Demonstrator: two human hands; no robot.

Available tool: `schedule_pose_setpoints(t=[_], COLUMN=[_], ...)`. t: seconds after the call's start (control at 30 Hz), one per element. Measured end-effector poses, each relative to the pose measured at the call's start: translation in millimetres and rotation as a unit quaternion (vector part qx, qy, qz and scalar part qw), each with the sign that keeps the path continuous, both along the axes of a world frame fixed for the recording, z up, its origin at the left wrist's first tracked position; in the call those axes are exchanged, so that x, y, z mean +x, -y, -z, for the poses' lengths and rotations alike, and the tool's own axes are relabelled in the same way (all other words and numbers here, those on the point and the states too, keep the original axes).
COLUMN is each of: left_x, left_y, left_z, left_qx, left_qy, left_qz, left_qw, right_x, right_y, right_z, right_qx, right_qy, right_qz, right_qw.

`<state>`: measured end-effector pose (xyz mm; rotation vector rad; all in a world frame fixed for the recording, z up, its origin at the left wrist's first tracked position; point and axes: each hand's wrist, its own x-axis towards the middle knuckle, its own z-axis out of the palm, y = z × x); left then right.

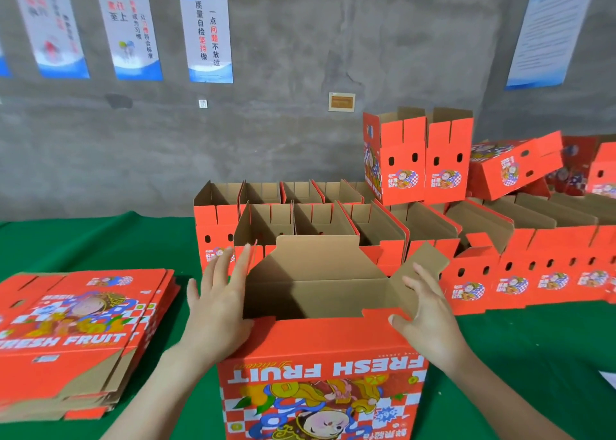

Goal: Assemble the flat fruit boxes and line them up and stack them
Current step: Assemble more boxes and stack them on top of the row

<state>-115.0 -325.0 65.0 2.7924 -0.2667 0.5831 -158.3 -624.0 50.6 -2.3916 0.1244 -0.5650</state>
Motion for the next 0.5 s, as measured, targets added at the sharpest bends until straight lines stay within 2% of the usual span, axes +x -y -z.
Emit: schedule_pose_setpoints(t=[0.07, 0.13, 0.27, 0.33, 0.4, 0.5], left_x=[-2, 2, 10, 11, 12, 15], left_y=[0, 0, 0, 1, 2, 1], left_z=[6, 5, -1, 2, 5, 6], left_qx=[-0.006, -0.049, -0.065, -0.081, -0.099, -0.096], left_qy=[0.042, 0.043, 0.031, 0.02, 0.002, -0.013], left_qz=[0.073, 0.151, 0.172, 0.164, 0.153, 0.149], left_qw=[0.996, 0.986, 0.982, 0.983, 0.983, 0.984], right_x=[-1, -1, -1, -2, 0, 11], right_y=[0, 0, -2, -5, -10, -21], right_z=[1, 1, -1, -5, -13, -28], right_qx=[-0.004, -0.009, -0.031, -0.149, -0.304, -0.445], right_qy=[-0.004, -0.007, -0.013, -0.016, 0.033, 0.047], right_qz=[0.001, -0.001, 0.003, 0.023, 0.021, -0.086], right_qw=[1.0, 1.0, 0.999, 0.988, 0.952, 0.89])
